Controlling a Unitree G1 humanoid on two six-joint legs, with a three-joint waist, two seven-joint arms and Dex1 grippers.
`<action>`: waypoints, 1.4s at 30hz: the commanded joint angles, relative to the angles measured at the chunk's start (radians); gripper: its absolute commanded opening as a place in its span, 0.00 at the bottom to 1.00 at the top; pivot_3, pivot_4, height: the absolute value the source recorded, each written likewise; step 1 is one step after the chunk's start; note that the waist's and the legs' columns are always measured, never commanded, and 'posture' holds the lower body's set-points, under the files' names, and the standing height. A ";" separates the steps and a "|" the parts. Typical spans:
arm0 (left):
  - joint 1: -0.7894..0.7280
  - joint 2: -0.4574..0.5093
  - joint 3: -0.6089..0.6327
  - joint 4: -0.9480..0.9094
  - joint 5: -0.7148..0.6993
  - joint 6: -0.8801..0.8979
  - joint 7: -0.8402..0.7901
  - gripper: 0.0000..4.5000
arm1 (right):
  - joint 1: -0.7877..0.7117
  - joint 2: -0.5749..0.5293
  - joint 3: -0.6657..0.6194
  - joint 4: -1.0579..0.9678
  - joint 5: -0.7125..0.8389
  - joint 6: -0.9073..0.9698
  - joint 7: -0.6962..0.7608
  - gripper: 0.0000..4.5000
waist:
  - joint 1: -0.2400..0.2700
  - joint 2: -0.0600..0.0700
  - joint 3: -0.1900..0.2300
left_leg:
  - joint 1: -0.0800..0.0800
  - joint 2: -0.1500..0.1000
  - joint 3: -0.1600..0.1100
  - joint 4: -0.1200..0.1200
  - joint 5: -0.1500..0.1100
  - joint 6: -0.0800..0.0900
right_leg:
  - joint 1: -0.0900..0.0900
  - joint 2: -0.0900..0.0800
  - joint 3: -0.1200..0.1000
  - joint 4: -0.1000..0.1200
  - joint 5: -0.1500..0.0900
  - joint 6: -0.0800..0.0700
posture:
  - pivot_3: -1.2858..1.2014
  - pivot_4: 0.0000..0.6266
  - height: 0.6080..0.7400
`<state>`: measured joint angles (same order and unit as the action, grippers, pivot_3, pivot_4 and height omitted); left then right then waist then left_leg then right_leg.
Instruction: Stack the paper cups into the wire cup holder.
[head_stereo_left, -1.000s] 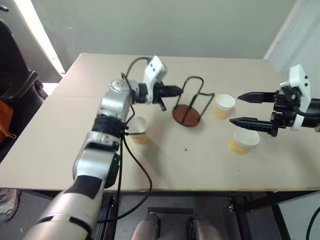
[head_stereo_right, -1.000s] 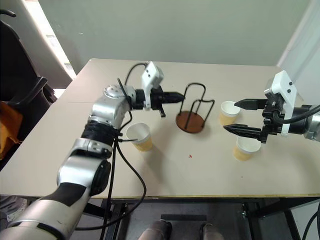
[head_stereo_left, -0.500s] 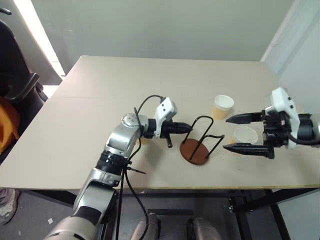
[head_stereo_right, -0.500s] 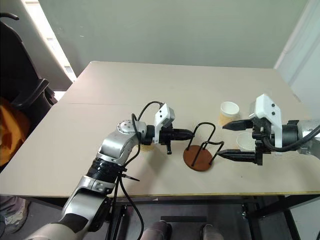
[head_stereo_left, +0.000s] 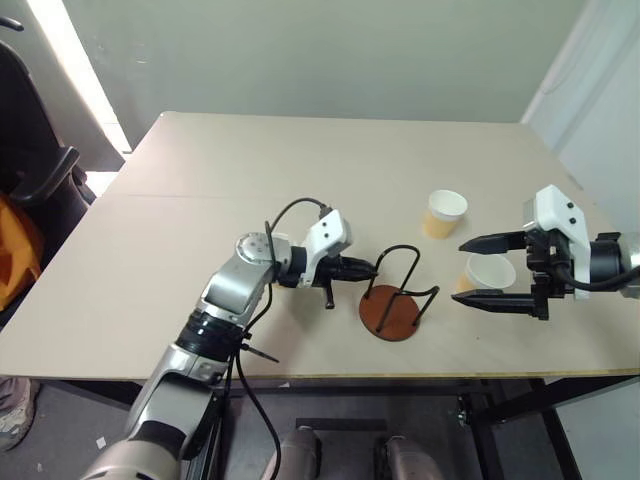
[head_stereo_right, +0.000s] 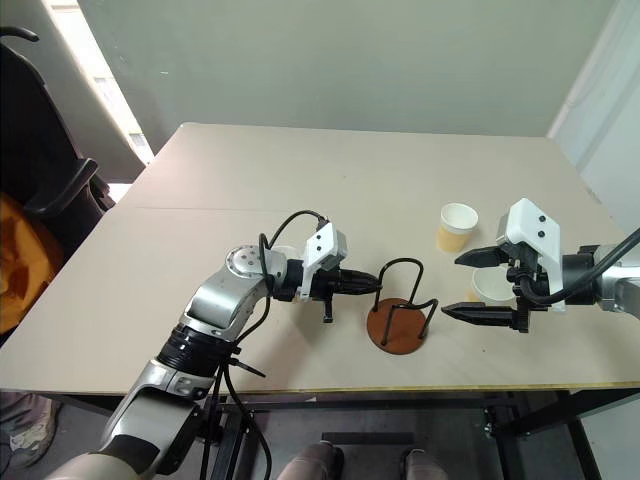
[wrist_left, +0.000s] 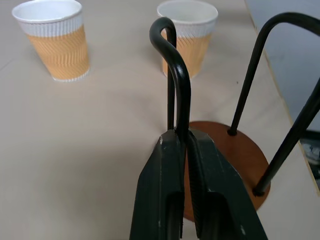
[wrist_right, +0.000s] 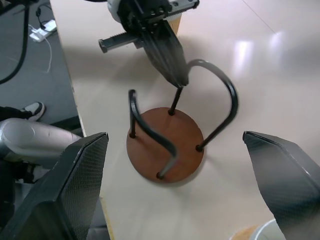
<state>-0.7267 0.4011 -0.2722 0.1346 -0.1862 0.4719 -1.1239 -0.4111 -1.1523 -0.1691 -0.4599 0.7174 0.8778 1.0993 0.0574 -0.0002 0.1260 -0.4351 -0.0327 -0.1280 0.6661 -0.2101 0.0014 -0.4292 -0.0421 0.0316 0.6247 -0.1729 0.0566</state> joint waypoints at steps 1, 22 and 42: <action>-0.006 0.006 -0.004 -0.024 0.003 -0.012 0.005 0.34 | 0.001 -0.024 0.002 -0.007 -0.015 -0.014 0.009 1.00 | 0.000 0.000 0.000 | 0.000 0.000 0.000 0.000 0.000 0.000 | 0.000 0.000 0.000 0.000 0.000 0.000 | 0.52 0.24 1.00; -0.079 0.330 0.211 -0.225 -0.195 0.065 -0.149 0.87 | 0.007 -0.101 0.161 0.224 -0.328 -0.220 0.038 1.00 | -0.007 0.000 0.000 | 0.000 0.001 0.000 -0.003 -0.006 0.001 | -0.002 0.000 0.000 0.000 -0.002 0.000 | 0.52 0.24 1.00; 0.015 0.596 0.432 -0.470 -0.493 0.275 -0.152 1.00 | -0.088 0.016 0.302 0.367 -0.479 -0.304 0.103 1.00 | -0.017 0.001 0.000 | 0.000 0.001 -0.002 -0.004 -0.009 -0.001 | -0.003 0.000 -0.001 0.001 -0.009 -0.012 | 0.52 0.24 1.00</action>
<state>-0.7154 0.9739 0.1226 -0.2973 -0.6663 0.7512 -1.2802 -0.4735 -1.1342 0.1407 -0.0913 0.2510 0.5910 1.1970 0.0406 0.0007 0.1264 -0.4355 -0.0312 -0.1296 0.6624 -0.2188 0.0001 -0.4327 -0.0422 0.0307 0.6259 -0.1823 0.0439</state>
